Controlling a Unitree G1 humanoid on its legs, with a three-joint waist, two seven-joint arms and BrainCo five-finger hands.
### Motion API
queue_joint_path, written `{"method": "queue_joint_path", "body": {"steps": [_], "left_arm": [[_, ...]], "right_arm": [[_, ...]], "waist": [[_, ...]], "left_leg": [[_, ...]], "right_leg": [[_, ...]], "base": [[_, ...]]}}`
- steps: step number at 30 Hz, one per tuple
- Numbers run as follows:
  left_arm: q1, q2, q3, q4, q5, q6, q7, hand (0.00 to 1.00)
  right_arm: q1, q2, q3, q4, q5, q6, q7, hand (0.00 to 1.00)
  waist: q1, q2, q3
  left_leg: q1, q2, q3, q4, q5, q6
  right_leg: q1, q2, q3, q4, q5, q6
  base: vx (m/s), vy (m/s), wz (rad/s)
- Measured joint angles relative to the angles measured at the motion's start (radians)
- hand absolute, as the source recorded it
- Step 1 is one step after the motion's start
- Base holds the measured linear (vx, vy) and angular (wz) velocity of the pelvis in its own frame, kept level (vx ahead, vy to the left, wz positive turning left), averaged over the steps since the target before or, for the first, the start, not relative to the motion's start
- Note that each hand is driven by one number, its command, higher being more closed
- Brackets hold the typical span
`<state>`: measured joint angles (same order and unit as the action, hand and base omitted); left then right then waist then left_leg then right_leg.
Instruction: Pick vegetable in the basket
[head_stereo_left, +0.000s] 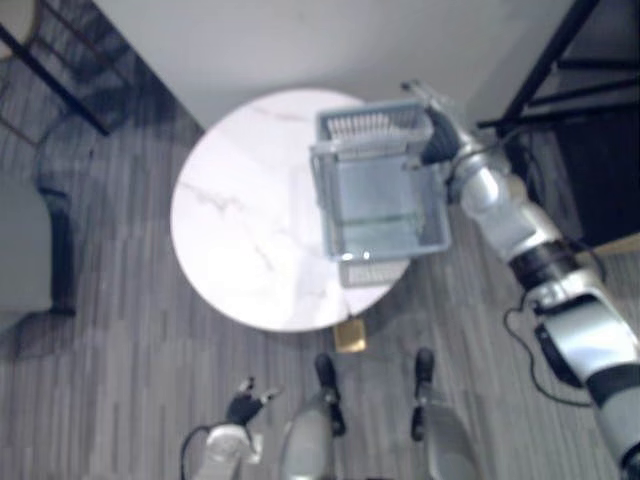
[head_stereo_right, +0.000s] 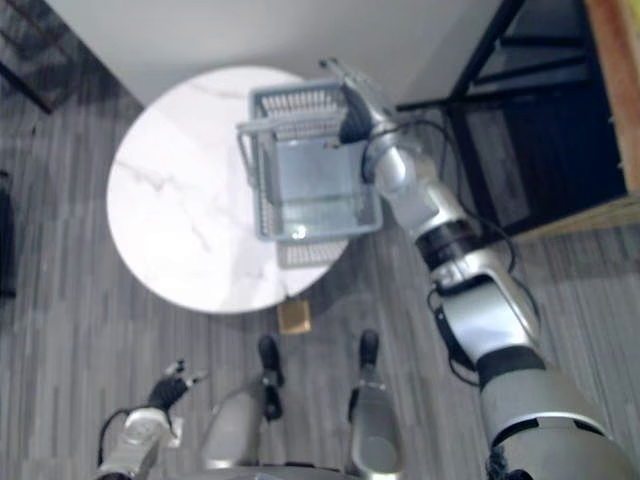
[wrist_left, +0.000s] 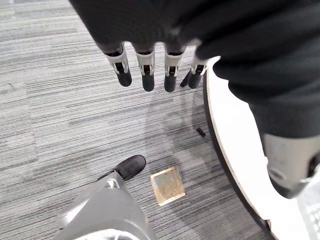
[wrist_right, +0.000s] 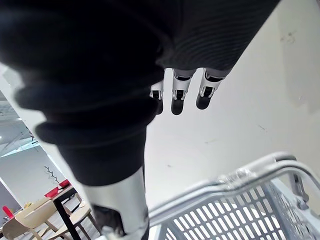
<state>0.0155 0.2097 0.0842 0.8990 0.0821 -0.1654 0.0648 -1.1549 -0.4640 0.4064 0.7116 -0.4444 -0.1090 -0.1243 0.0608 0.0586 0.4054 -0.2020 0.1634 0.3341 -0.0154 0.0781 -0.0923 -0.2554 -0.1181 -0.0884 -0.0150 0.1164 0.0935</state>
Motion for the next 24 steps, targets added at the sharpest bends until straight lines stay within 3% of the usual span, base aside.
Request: {"method": "queue_joint_path", "body": {"steps": [6,13,16,17,24], "left_arm": [[-0.028,-0.001,-0.035,-0.022,-0.002,-0.007,0.001,0.0],[-0.121,-0.001,-0.109,-0.021,-0.045,-0.037,0.013,0.0],[-0.145,-0.001,-0.129,-0.021,-0.081,-0.046,0.016,0.0],[-0.152,-0.001,-0.137,-0.021,-0.082,-0.046,0.017,0.0],[-0.228,-0.005,-0.219,0.012,-0.121,-0.051,0.02,0.0]], "right_arm": [[-0.117,-0.062,0.024,0.061,-0.029,0.004,-0.01,0.0],[-0.21,-0.101,0.081,0.197,-0.06,0.015,-0.053,0.0],[-0.263,-0.134,0.095,0.217,-0.06,0.017,-0.069,0.0],[-0.281,-0.15,0.122,0.232,-0.062,0.016,-0.074,1.0],[-0.368,-0.234,0.194,0.249,-0.069,0.009,-0.127,1.0]], "waist": [[0.021,0.01,0.047],[0.034,0.049,0.072],[0.054,0.06,0.077],[0.057,0.064,0.079],[0.079,0.103,0.084]], "left_leg": [[-0.04,0.002,-0.027,-0.053,0.05,-0.002],[-0.135,-0.012,-0.079,-0.079,0.094,0.009],[-0.165,-0.012,-0.088,-0.079,0.104,0.009],[-0.179,-0.012,-0.094,-0.079,0.108,0.009],[-0.268,-0.013,-0.126,-0.08,0.139,0.013]], "right_leg": [[-0.043,0.011,-0.029,-0.018,0.029,-0.003],[-0.111,0.005,-0.072,-0.033,0.051,0.002],[-0.132,0.006,-0.077,-0.042,0.062,-0.001],[-0.143,0.007,-0.081,-0.042,0.063,-0.002],[-0.214,0.006,-0.109,-0.044,0.08,-0.004]], "base": [[-0.02,-0.018,0.1],[-0.04,0.009,0.19],[-0.06,0.014,0.1],[-0.06,0.006,0.14],[-0.07,0.011,0.09]]}}
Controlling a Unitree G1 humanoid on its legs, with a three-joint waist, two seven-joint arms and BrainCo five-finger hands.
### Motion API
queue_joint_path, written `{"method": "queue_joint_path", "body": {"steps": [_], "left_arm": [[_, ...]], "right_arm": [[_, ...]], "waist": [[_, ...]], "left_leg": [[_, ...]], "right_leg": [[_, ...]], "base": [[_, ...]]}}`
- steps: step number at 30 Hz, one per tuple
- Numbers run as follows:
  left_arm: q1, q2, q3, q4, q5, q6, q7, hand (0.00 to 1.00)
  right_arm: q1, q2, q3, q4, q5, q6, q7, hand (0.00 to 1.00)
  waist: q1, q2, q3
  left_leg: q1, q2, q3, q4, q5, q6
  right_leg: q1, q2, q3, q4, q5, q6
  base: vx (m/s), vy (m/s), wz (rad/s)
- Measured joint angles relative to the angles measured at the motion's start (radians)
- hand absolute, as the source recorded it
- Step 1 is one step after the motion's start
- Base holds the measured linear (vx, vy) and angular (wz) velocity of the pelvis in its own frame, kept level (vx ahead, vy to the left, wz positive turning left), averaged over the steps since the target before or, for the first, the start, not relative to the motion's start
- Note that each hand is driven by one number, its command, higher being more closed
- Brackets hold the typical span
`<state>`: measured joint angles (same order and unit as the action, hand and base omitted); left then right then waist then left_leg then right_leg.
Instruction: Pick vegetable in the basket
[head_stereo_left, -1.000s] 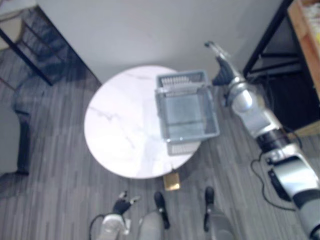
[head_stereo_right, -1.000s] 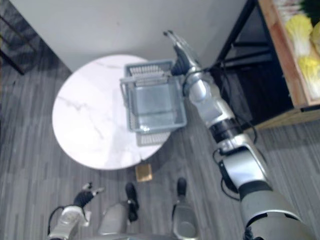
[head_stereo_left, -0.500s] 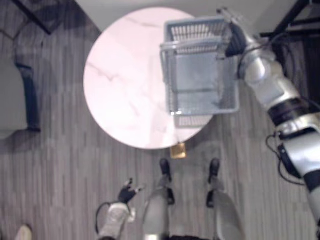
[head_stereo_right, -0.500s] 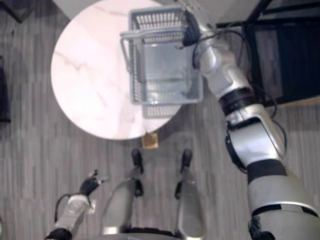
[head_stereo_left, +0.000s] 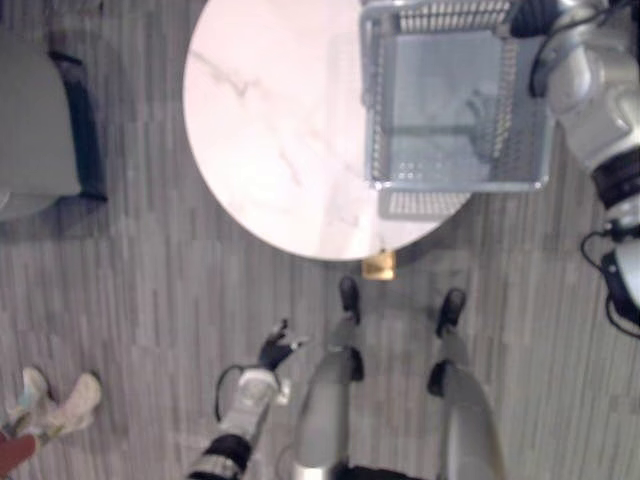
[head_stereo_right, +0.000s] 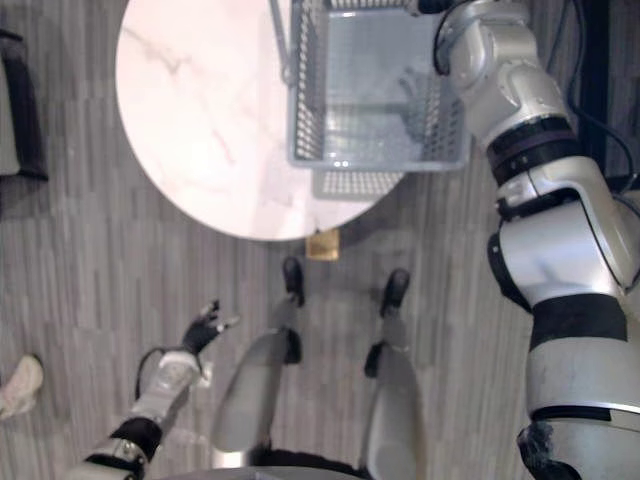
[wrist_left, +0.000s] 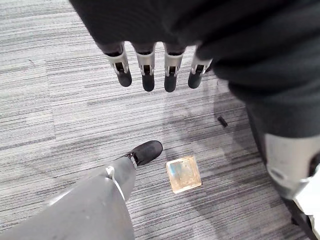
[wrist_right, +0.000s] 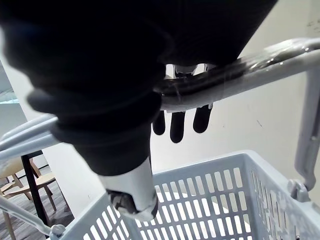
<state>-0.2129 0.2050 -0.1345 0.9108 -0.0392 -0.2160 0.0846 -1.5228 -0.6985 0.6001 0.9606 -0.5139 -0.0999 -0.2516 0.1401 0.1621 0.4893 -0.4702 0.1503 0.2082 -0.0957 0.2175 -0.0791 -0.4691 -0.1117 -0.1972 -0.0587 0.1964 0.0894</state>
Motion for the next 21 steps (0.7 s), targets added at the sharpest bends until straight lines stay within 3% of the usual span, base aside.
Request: {"method": "queue_joint_path", "body": {"steps": [8,17,19,21], "left_arm": [[-0.02,-0.008,-0.058,0.003,0.0,-0.001,-0.005,0.0],[0.01,-0.007,-0.054,-0.086,0.008,0.009,-0.047,0.0],[0.034,-0.004,-0.047,-0.09,0.016,0.014,-0.059,0.0],[0.07,-0.003,-0.015,-0.088,0.023,0.024,-0.07,0.0]], "right_arm": [[0.011,-0.013,0.035,0.04,-0.039,0.007,0.014,1.0],[0.254,0.036,-0.054,0.069,-0.053,0.032,0.108,1.0],[0.307,0.081,-0.111,0.069,-0.058,0.036,0.125,1.0],[0.362,0.135,-0.174,0.066,-0.052,0.044,0.131,1.0]], "waist": [[0.003,0.005,-0.002],[-0.015,-0.001,-0.005],[-0.028,-0.02,-0.014],[-0.028,-0.066,-0.04]], "left_leg": [[0.014,0.001,-0.007,-0.001,0.012,0.0],[0.215,0.002,-0.029,-0.005,0.0,-0.015],[0.26,0.006,-0.021,-0.007,-0.009,-0.015],[0.297,0.018,0.012,-0.008,-0.026,-0.028]], "right_leg": [[0.015,-0.002,-0.016,0.011,-0.002,-0.001],[0.23,-0.003,-0.051,0.026,-0.043,-0.014],[0.279,0.003,-0.046,0.005,-0.053,-0.008],[0.307,0.017,-0.018,-0.02,-0.051,-0.006]], "base": [[-0.03,0.014,0.05],[0.0,-0.016,0.1],[-0.02,-0.056,-0.11],[0.0,-0.064,-0.39]]}}
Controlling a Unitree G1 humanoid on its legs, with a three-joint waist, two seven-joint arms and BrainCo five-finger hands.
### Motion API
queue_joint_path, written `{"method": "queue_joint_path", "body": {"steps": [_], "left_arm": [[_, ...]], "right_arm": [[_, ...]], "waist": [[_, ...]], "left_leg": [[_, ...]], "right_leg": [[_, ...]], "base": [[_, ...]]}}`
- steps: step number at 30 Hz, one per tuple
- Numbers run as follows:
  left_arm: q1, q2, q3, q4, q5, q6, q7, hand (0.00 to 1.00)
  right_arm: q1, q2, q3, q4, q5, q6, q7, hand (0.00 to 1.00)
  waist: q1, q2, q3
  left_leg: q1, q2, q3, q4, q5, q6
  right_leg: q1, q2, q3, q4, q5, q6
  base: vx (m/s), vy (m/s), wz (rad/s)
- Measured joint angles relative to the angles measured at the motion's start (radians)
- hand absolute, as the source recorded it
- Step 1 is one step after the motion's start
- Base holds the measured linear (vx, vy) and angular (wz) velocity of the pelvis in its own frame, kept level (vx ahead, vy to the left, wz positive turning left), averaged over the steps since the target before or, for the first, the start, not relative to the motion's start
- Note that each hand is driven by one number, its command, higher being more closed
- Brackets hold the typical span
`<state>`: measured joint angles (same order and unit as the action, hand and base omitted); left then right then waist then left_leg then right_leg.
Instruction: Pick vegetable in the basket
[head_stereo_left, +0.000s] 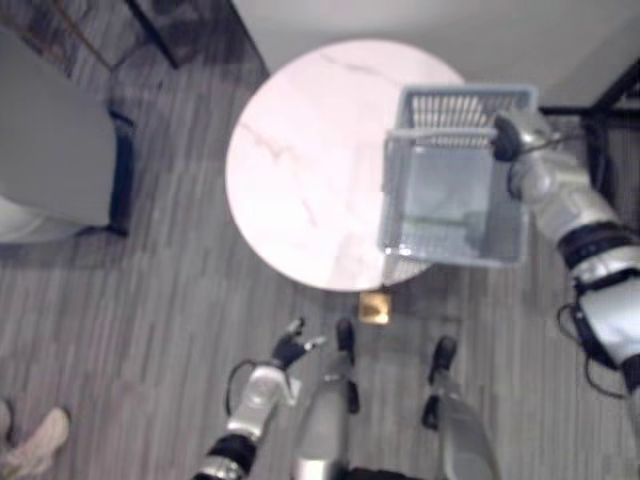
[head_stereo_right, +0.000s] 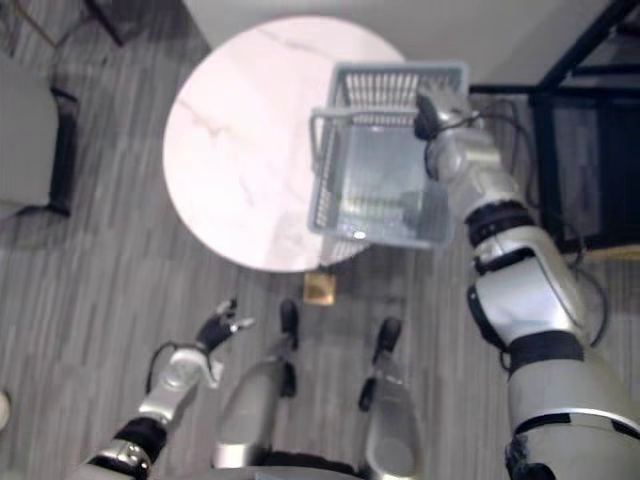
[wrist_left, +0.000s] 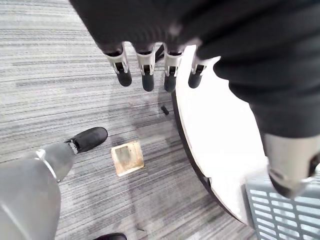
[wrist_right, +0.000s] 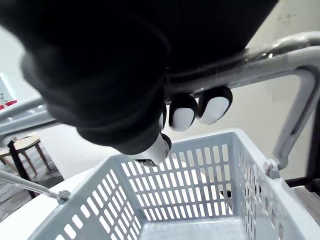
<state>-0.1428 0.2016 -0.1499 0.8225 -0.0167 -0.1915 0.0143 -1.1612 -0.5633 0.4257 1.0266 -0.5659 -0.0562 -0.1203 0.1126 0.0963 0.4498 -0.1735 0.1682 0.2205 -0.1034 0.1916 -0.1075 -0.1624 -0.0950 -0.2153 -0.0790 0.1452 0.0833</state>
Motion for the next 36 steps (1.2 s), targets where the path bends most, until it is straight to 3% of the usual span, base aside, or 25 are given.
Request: {"method": "queue_joint_path", "body": {"steps": [4,5,6,7,8,9,10,13,15,17,18,20,21,22,23,24,25,26,27,28,32,33,34,35,36], "left_arm": [[0.067,0.002,0.026,0.019,0.0,0.02,-0.015,0.0],[0.092,0.001,0.041,0.017,0.001,0.027,-0.021,0.0],[0.12,-0.005,0.056,0.016,0.0,0.028,-0.021,0.0],[0.137,-0.012,0.068,0.016,0.0,0.028,-0.021,0.0],[0.173,-0.032,0.081,0.019,0.0,0.032,-0.021,0.0],[0.191,-0.039,0.079,0.02,0.0,0.036,-0.022,0.0],[0.2,-0.044,0.081,0.023,0.0,0.043,-0.022,0.0],[0.197,-0.035,0.085,0.061,0.026,0.05,-0.025,0.0],[0.191,-0.028,0.09,0.084,0.071,0.05,-0.032,0.0],[0.167,-0.028,0.118,0.106,0.11,0.063,-0.04,0.0],[0.163,-0.038,0.162,0.125,0.119,0.07,-0.039,0.0],[0.171,-0.034,0.188,0.136,0.12,0.074,-0.037,0.0],[0.186,-0.023,0.194,0.133,0.132,0.077,-0.035,0.0],[0.188,-0.009,0.202,0.134,0.143,0.08,-0.034,0.0],[0.192,-0.007,0.244,0.14,0.156,0.094,-0.032,0.0],[0.221,-0.019,0.285,0.148,0.157,0.092,-0.032,0.0],[0.228,-0.02,0.296,0.153,0.156,0.092,-0.027,0.0],[0.237,-0.016,0.292,0.156,0.156,0.1,-0.021,0.0],[0.24,-0.014,0.292,0.158,0.156,0.107,-0.021,0.0],[0.239,-0.014,0.292,0.164,0.156,0.107,-0.021,0.0],[0.216,-0.048,0.311,0.182,0.156,0.104,-0.019,0.0],[0.215,-0.054,0.311,0.194,0.157,0.103,-0.019,0.0],[0.215,-0.055,0.312,0.194,0.157,0.103,-0.019,0.0],[0.215,-0.061,0.315,0.193,0.157,0.103,-0.017,0.0],[0.218,-0.064,0.315,0.194,0.157,0.105,-0.015,0.0]], "right_arm": [[0.103,0.095,-0.072,-0.074,0.053,0.005,0.0,1.0],[0.151,0.12,-0.071,-0.114,0.068,0.004,0.001,1.0],[0.185,0.142,-0.063,-0.135,0.075,-0.001,0.007,1.0],[0.193,0.156,-0.062,-0.146,0.075,-0.002,0.018,1.0],[0.221,0.156,-0.062,-0.189,0.075,-0.012,0.038,1.0],[0.24,0.142,-0.065,-0.213,0.077,-0.015,0.043,1.0],[0.295,0.112,-0.093,-0.269,0.109,-0.015,0.044,1.0],[0.462,0.115,-0.2,-0.384,0.145,-0.004,0.044,1.0],[0.553,0.136,-0.233,-0.459,0.153,0.004,0.044,1.0],[0.655,0.172,-0.254,-0.524,0.153,0.004,0.044,1.0],[0.718,0.2,-0.26,-0.549,0.154,0.004,0.045,1.0],[0.784,0.218,-0.264,-0.571,0.154,0.005,0.044,1.0],[0.827,0.227,-0.264,-0.584,0.153,0.005,0.045,1.0],[0.84,0.233,-0.263,-0.589,0.152,0.005,0.046,1.0],[0.853,0.25,-0.259,-0.592,0.152,0.004,0.051,1.0],[0.848,0.276,-0.254,-0.592,0.151,0.002,0.065,1.0],[0.851,0.289,-0.244,-0.594,0.151,-0.004,0.066,1.0],[0.871,0.292,-0.237,-0.594,0.151,-0.021,0.068,1.0],[0.877,0.292,-0.233,-0.59,0.152,-0.023,0.077,1.0],[0.878,0.292,-0.23,-0.589,0.151,-0.022,0.081,1.0],[1.073,0.289,-0.245,-0.58,0.145,-0.02,0.087,1.0],[1.144,0.291,-0.261,-0.579,0.14,-0.018,0.087,1.0],[1.172,0.293,-0.265,-0.578,0.139,-0.015,0.085,1.0],[1.192,0.297,-0.283,-0.565,0.142,-0.014,0.083,1.0],[1.192,0.298,-0.296,-0.548,0.142,-0.015,0.083,1.0]], "waist": [[0.001,-0.089,-0.069],[0.0,-0.117,-0.093],[0.005,-0.135,-0.113],[0.008,-0.131,-0.123],[0.0,-0.103,-0.154],[-0.006,-0.088,-0.171],[-0.03,-0.085,-0.189],[-0.055,-0.133,-0.217],[-0.08,-0.142,-0.221],[-0.092,-0.146,-0.221],[-0.086,-0.136,-0.216],[-0.104,-0.141,-0.218],[-0.113,-0.161,-0.228],[-0.117,-0.18,-0.234],[-0.108,-0.188,-0.232],[-0.056,-0.143,-0.247],[-0.058,-0.148,-0.252],[-0.08,-0.159,-0.261],[-0.078,-0.175,-0.268],[-0.078,-0.176,-0.269],[-0.087,-0.132,-0.287],[-0.106,-0.131,-0.291],[-0.114,-0.131,-0.291],[-0.116,-0.128,-0.29],[-0.115,-0.128,-0.29]], "left_leg": [[0.066,0.026,0.081,0.009,-0.039,-0.022],[0.064,0.033,0.065,0.085,-0.094,-0.041],[0.04,0.034,-0.079,0.24,-0.204,-0.052],[0.035,0.032,-0.177,0.308,-0.261,-0.052],[0.035,0.038,-0.295,0.376,-0.342,-0.064],[0.038,0.044,-0.305,0.389,-0.375,-0.074],[0.061,0.043,-0.277,0.377,-0.402,-0.078],[0.133,0.003,-0.17,0.335,-0.401,-0.051],[0.146,-0.008,-0.096,0.355,-0.419,-0.029],[0.151,-0.01,0.011,0.374,-0.42,0.008],[0.197,0.018,0.126,0.306,-0.4,0.027],[0.236,0.012,0.192,0.299,-0.392,0.03],[0.256,-0.004,0.247,0.322,-0.396,0.036],[0.25,-0.021,0.286,0.353,-0.412,0.045],[0.226,-0.027,0.326,0.368,-0.443,0.076],[0.251,-0.01,0.366,0.26,-0.41,0.082],[0.272,-0.001,0.453,0.245,-0.384,0.068],[0.274,0.002,0.526,0.248,-0.373,0.07],[0.273,0.006,0.615,0.264,-0.372,0.068],[0.273,0.015,0.658,0.28,-0.372,0.067],[0.363,0.108,0.823,0.338,-0.35,0.02],[0.371,0.155,0.832,0.42,-0.357,0.016],[0.363,0.188,0.823,0.488,-0.363,0.019],[0.305,0.235,0.716,0.634,-0.412,0.052],[0.264,0.234,0.627,0.679,-0.435,0.039]], "right_leg": [[0.01,0.026,0.091,-0.008,0.001,-0.001],[0.015,0.029,0.136,0.002,0.0,-0.002],[0.02,0.043,0.184,0.021,-0.003,-0.016],[0.027,0.056,0.213,0.024,-0.003,-0.017],[0.032,0.082,0.246,0.025,-0.002,-0.016],[0.031,0.092,0.26,0.025,-0.001,-0.015],[0.028,0.088,0.284,0.034,0.009,-0.001],[0.013,0.06,0.37,0.053,0.019,0.014],[-0.013,0.056,0.398,0.073,0.037,0.024],[-0.085,0.074,0.306,0.104,0.15,-0.056],[-0.096,0.078,0.145,0.165,0.099,-0.148],[-0.1,0.0,-0.073,0.44,-0.156,-0.159],[-0.091,-0.085,-0.185,0.57,-0.259,-0.157],[-0.096,-0.099,-0.224,0.561,-0.26,-0.153],[-0.054,-0.02,-0.207,0.377,-0.234,-0.149],[-0.027,0.051,-0.234,0.283,-0.18,-0.179],[-0.029,0.005,-0.338,0.404,-0.257,-0.227],[0.004,-0.095,-0.457,0.514,-0.343,-0.16],[0.024,-0.164,-0.516,0.503,-0.365,-0.112],[0.021,-0.172,-0.537,0.486,-0.366,-0.103],[0.074,0.007,-0.409,0.302,-0.291,-0.158],[0.093,0.038,-0.373,0.276,-0.291,-0.158],[0.101,0.053,-0.352,0.261,-0.289,-0.16],[0.102,0.089,-0.295,0.226,-0.28,-0.167],[0.104,0.103,-0.267,0.207,-0.278,-0.162]], "base": [[0.04,-0.066,-0.76],[0.11,-0.074,-0.97],[0.12,-0.085,-1.12],[0.1,-0.052,-1.41],[0.04,0.025,-1.1],[0.03,0.137,-1.02],[0.03,0.2,-0.73],[0.04,0.187,-0.84],[-0.03,0.154,-1.22],[-0.14,0.093,-1.65],[-0.17,0.024,-1.47],[-0.14,0.025,-1.24],[-0.08,0.028,-1.09],[-0.23,0.015,-1.55],[-0.27,-0.029,-2.63],[-0.31,-0.038,-2.99],[-0.18,-0.025,-2.99],[-0.12,-0.05,-2.34],[-0.1,-0.093,-2.1],[-0.08,-0.207,-2.0],[0.0,-0.213,-1.47],[0.02,-0.15,-1.03],[-0.01,-0.132,-1.0],[-0.05,-0.113,-0.96],[-0.06,-0.131,-1.3]]}}
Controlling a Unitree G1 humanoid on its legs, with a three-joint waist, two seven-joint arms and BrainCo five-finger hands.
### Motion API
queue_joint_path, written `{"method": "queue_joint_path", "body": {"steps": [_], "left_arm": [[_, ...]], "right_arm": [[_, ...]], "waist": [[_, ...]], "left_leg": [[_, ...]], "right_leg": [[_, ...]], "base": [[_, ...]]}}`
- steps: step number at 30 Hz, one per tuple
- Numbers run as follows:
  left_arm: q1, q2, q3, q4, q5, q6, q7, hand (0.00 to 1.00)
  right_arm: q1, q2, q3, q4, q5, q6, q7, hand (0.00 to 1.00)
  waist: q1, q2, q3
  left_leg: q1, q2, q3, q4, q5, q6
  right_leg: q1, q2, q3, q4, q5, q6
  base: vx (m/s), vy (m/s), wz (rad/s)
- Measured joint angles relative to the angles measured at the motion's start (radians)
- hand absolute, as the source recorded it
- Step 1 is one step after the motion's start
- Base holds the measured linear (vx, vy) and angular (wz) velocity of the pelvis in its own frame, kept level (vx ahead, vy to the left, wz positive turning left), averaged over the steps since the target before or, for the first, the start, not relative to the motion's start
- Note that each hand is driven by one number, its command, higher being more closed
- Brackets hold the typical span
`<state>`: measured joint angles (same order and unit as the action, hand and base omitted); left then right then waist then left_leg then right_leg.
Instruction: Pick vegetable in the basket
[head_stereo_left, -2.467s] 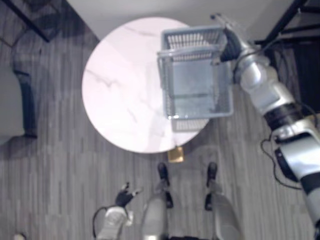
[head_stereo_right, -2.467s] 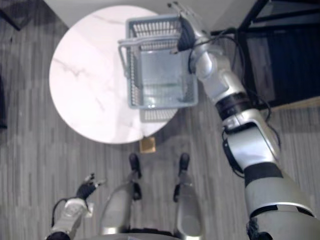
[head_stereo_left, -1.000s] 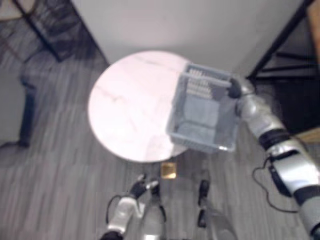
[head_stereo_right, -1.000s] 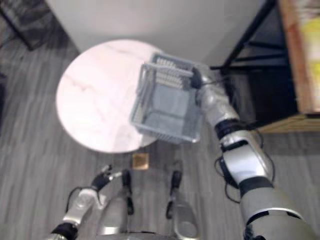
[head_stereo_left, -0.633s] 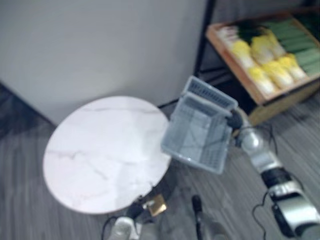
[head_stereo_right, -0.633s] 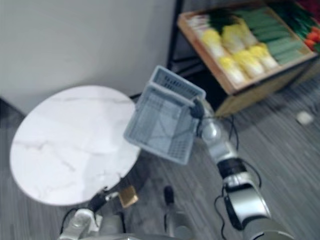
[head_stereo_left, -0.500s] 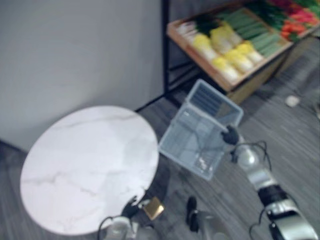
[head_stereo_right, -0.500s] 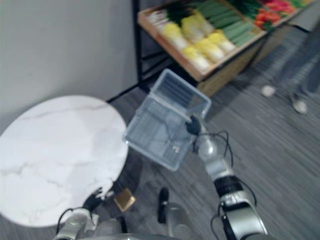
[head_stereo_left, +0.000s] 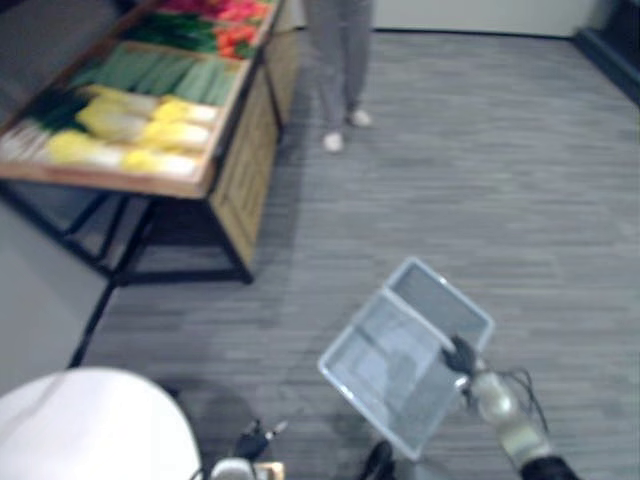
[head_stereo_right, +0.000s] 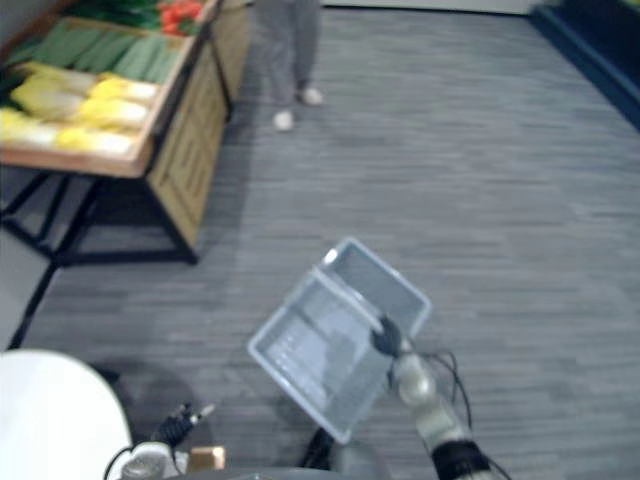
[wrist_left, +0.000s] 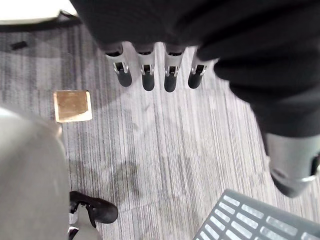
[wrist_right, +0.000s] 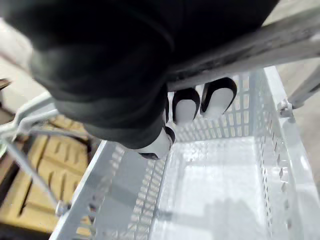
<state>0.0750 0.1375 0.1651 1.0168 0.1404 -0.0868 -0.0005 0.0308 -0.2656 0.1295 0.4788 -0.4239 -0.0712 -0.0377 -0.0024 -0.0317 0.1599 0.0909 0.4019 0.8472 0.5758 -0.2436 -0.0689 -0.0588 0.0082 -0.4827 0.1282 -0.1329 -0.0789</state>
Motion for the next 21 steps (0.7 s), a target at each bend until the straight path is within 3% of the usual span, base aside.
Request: {"method": "queue_joint_path", "body": {"steps": [1,3,6,10,11,13,14,15,16,17,19,21], "left_arm": [[0.0,-0.003,0.007,-0.003,-0.004,0.0,0.005,0.0],[-0.001,-0.012,-0.004,-0.011,-0.014,0.0,0.031,0.0],[-0.002,-0.03,-0.009,-0.025,-0.021,-0.002,0.037,0.0],[0.01,-0.039,-0.009,-0.043,-0.06,-0.005,0.039,0.0],[0.016,-0.038,-0.008,-0.04,-0.06,-0.005,0.039,0.0],[0.025,-0.027,-0.008,-0.038,-0.061,-0.001,0.04,0.0],[0.026,-0.02,-0.007,-0.031,-0.06,0.001,0.043,0.0],[0.029,-0.013,-0.009,-0.022,-0.061,0.002,0.044,0.0],[0.031,-0.012,-0.01,-0.021,-0.061,0.003,0.045,0.0],[0.031,-0.007,-0.009,-0.021,-0.061,0.004,0.052,0.0],[0.024,-0.008,-0.001,-0.021,-0.061,0.004,0.065,0.0],[-0.017,-0.014,0.006,-0.02,-0.061,0.003,0.071,0.0]], "right_arm": [[0.002,0.014,-0.037,0.057,0.005,-0.001,-0.009,1.0],[0.043,0.032,-0.131,0.171,0.01,0.008,-0.045,1.0],[0.056,0.019,-0.192,0.256,0.011,0.028,-0.061,1.0],[0.056,0.012,-0.245,0.446,0.012,0.051,-0.083,1.0],[0.074,0.018,-0.265,0.468,0.014,0.053,-0.083,1.0],[0.12,0.047,-0.321,0.495,0.044,0.062,-0.084,1.0],[0.126,0.057,-0.335,0.514,0.079,0.074,-0.089,1.0],[0.141,0.063,-0.374,0.521,0.102,0.082,-0.086,1.0],[0.15,0.072,-0.392,0.522,0.116,0.085,-0.087,1.0],[0.168,0.088,-0.429,0.527,0.132,0.085,-0.088,1.0],[0.175,0.103,-0.443,0.554,0.164,0.086,-0.087,1.0],[0.171,0.13,-0.484,0.579,0.21,0.087,-0.089,1.0]], "waist": [[0.001,0.003,0.002],[0.003,0.008,0.012],[0.004,0.033,0.015],[0.042,0.038,0.015],[0.039,0.037,0.015],[0.03,0.01,0.012],[0.033,0.006,0.01],[0.019,-0.006,0.017],[0.008,-0.005,0.016],[-0.008,-0.01,0.021],[-0.026,-0.005,0.023],[-0.029,0.011,0.028]], "left_leg": [[-0.079,-0.04,-0.192,0.045,-0.035,-0.03],[-0.153,-0.104,-0.33,0.048,-0.057,-0.029],[-0.23,-0.154,-0.336,-0.034,-0.05,-0.018],[-0.277,-0.219,-0.379,-0.181,0.005,0.029],[-0.264,-0.232,-0.392,-0.189,0.007,0.04],[-0.203,-0.273,-0.415,-0.249,0.021,0.078],[-0.171,-0.29,-0.417,-0.282,0.021,0.082],[-0.13,-0.304,-0.428,-0.321,0.023,0.09],[-0.1,-0.308,-0.433,-0.34,0.026,0.096],[-0.058,-0.312,-0.455,-0.377,0.03,0.09],[-0.014,-0.294,-0.511,-0.429,0.039,0.072],[0.01,-0.258,-0.591,-0.489,0.048,0.038]], "right_leg": [[0.017,0.023,0.043,-0.039,0.009,0.013],[0.075,0.032,0.076,-0.071,0.014,0.02],[0.1,0.035,0.117,-0.091,0.013,0.02],[0.109,0.046,0.201,-0.072,-0.018,0.045],[0.11,0.042,0.198,-0.027,-0.059,0.062],[0.082,-0.002,0.176,0.166,-0.147,0.141],[-0.009,-0.05,0.169,0.407,-0.141,0.155],[-0.104,-0.109,0.164,0.631,-0.08,0.192],[-0.139,-0.132,0.16,0.712,-0.076,0.192],[-0.173,-0.166,0.144,0.757,-0.105,0.157],[-0.192,-0.18,0.108,0.639,-0.12,0.133],[-0.223,-0.147,0.141,0.288,-0.073,0.169]], "base": [[-0.04,-0.104,-1.05],[0.05,-0.065,-0.79],[0.1,0.02,-0.47],[0.18,0.058,-0.61],[0.34,0.119,-0.04],[0.34,0.107,0.05],[0.34,0.087,-0.03],[0.34,0.076,0.07],[0.37,0.042,0.4],[0.39,-0.001,0.56],[0.39,-0.04,0.71],[0.5,-0.172,0.97]]}}
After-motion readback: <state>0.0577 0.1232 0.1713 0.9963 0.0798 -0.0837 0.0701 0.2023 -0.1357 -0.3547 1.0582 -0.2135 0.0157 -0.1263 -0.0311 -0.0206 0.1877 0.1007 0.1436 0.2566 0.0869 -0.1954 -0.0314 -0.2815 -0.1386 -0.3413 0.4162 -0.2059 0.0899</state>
